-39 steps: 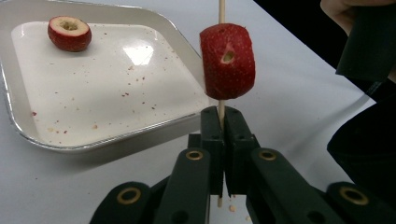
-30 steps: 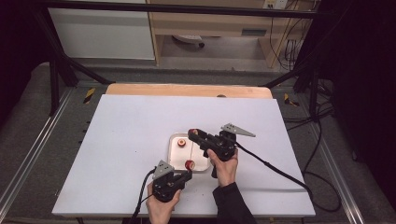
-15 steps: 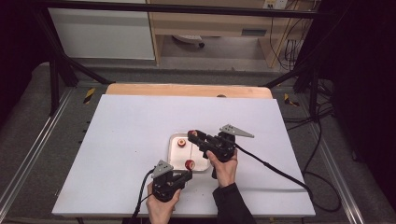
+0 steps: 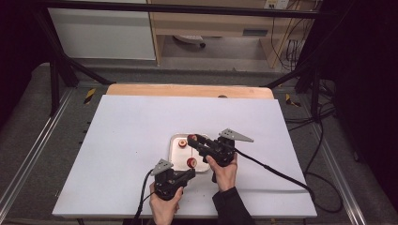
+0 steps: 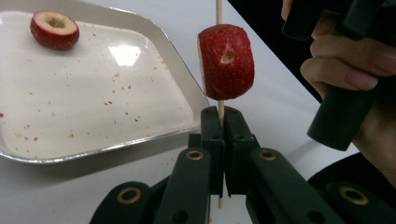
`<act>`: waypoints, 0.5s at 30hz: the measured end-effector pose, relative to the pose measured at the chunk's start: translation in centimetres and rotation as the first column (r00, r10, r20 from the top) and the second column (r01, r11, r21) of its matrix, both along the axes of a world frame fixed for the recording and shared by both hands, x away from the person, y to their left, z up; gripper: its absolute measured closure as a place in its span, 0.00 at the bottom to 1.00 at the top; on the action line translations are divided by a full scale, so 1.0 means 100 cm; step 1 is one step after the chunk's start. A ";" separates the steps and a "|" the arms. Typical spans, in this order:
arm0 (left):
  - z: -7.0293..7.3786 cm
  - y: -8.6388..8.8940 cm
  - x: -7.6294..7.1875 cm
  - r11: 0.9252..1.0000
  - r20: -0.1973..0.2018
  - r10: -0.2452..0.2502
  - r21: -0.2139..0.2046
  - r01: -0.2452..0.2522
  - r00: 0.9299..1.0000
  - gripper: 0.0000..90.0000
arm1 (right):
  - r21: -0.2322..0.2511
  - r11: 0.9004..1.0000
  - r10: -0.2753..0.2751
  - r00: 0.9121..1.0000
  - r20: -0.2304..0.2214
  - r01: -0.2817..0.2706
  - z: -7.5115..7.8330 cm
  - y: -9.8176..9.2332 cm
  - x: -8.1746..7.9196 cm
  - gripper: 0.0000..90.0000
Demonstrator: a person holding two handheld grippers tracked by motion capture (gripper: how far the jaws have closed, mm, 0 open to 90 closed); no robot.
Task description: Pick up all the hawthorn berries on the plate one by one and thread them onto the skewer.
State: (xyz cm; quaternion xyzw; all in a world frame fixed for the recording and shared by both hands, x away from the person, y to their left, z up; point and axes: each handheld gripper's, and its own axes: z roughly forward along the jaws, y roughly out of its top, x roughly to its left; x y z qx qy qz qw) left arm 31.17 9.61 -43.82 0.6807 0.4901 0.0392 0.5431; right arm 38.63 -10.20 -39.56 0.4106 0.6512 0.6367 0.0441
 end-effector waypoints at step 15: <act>0.005 0.006 0.011 0.999 0.036 0.010 0.050 -0.012 0.999 0.98 | -0.039 0.998 0.050 0.998 -0.041 -0.051 -0.011 0.006 -0.009 0.68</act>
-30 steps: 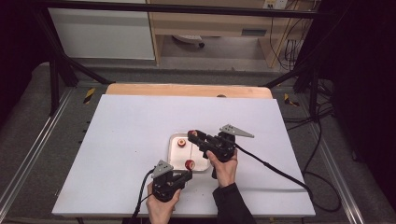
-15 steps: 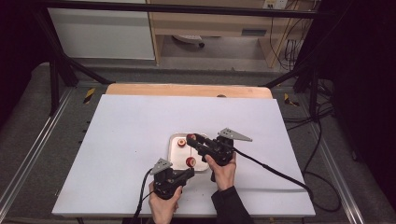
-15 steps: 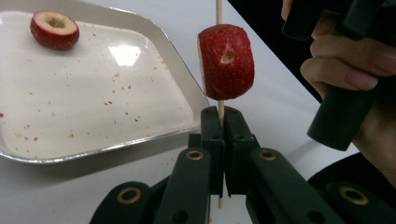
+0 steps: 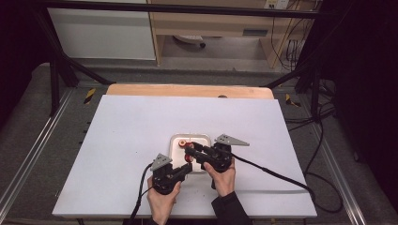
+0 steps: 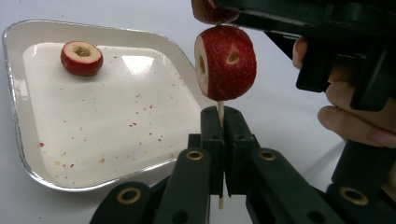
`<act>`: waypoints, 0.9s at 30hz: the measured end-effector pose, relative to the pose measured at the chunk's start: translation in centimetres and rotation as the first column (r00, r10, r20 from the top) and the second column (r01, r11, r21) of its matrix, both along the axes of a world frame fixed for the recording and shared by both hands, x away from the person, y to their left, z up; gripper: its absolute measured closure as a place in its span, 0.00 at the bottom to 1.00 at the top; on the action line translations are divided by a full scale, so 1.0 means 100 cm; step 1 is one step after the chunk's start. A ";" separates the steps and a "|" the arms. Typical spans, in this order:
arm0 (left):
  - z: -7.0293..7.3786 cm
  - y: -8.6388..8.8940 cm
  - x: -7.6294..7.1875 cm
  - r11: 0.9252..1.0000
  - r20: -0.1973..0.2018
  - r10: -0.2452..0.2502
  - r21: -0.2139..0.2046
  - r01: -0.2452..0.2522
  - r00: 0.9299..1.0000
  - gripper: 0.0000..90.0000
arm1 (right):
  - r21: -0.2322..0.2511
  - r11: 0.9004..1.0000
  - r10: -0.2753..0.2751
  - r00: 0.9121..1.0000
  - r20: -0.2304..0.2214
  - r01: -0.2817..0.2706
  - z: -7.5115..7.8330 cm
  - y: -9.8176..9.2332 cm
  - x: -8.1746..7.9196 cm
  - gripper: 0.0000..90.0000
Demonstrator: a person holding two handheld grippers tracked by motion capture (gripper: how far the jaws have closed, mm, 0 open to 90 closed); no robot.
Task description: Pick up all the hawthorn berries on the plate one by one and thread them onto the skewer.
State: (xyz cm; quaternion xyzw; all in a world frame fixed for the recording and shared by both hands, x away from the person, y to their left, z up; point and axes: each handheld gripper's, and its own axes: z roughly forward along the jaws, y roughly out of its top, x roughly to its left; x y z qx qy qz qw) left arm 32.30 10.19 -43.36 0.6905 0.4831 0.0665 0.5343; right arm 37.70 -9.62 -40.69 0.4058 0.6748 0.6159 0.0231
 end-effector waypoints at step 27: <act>-0.005 0.042 -0.014 0.980 0.082 -0.044 0.199 0.027 0.996 0.98 | -0.370 0.927 0.055 0.998 -0.020 -0.058 0.009 -0.025 0.024 0.12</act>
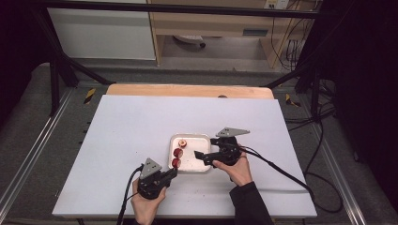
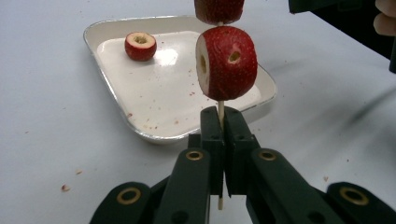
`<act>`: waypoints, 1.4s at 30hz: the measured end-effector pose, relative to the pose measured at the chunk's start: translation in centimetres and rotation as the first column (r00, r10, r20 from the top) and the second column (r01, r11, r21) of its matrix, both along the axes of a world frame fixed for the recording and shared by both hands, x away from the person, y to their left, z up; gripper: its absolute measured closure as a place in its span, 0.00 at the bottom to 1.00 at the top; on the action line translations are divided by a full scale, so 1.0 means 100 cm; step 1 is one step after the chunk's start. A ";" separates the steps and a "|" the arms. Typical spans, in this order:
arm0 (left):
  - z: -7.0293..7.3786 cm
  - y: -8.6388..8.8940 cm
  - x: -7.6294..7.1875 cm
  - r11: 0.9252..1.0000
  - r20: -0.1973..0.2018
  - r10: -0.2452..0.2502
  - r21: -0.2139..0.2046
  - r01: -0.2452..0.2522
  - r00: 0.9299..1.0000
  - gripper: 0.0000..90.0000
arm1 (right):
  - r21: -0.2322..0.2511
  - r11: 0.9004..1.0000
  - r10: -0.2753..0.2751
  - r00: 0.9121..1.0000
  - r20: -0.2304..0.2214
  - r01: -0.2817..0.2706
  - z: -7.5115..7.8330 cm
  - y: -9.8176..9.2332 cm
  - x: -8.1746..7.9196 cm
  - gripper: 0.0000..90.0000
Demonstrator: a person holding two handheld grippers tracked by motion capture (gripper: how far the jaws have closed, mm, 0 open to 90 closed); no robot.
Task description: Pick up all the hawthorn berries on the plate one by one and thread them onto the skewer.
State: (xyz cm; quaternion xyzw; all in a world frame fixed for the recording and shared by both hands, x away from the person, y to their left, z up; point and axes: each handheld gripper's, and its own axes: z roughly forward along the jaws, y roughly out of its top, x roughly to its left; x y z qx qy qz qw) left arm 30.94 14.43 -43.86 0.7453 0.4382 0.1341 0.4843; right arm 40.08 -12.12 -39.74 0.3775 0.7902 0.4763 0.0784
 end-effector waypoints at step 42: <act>-0.004 0.039 -0.006 1.000 -0.008 -0.002 0.022 0.002 1.000 0.98 | -0.258 0.966 -0.016 0.991 -0.131 -0.019 0.004 0.062 0.067 0.12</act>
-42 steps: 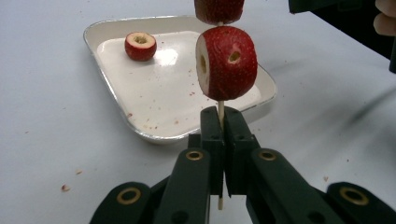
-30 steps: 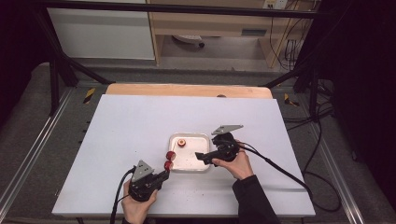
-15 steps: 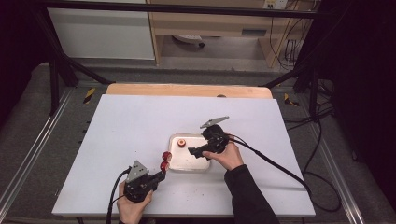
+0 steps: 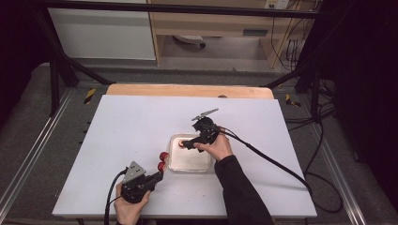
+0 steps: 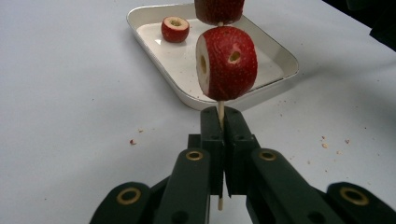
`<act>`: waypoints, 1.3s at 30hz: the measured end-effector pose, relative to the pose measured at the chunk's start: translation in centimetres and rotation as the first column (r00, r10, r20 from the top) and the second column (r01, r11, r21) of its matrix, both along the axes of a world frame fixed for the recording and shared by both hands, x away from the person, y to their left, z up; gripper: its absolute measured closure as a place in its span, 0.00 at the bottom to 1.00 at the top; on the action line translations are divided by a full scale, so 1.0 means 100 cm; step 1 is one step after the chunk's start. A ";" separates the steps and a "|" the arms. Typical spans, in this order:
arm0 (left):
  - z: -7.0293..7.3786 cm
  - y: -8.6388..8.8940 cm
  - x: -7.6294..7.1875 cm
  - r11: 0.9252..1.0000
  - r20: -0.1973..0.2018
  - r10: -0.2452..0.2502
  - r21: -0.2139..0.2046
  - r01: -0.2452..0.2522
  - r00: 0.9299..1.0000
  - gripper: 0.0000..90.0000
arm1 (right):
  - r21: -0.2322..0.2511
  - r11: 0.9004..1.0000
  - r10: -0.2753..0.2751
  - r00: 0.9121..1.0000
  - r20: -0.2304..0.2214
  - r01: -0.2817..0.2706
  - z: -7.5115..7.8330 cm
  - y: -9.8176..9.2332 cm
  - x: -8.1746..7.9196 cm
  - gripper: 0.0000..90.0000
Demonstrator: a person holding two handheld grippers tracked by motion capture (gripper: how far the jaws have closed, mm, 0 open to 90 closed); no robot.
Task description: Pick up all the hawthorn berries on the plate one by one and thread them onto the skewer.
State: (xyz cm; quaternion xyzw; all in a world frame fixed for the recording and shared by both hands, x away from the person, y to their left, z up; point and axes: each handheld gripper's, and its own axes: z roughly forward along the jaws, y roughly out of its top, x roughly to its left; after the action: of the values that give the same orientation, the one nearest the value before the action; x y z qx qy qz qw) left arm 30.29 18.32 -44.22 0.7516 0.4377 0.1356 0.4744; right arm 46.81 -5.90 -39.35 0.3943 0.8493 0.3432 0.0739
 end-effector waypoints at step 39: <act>-0.002 0.000 0.001 1.000 -0.011 -0.018 0.008 0.018 1.000 0.98 | -0.125 0.992 -0.040 0.977 -0.209 0.014 -0.023 0.041 0.030 0.53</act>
State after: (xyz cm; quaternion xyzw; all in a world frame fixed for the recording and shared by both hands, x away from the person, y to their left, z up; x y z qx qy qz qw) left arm 30.37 18.35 -44.40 0.7581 0.4330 0.1291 0.4701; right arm 49.82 -1.81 -41.61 0.4349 0.8663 0.2453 0.0121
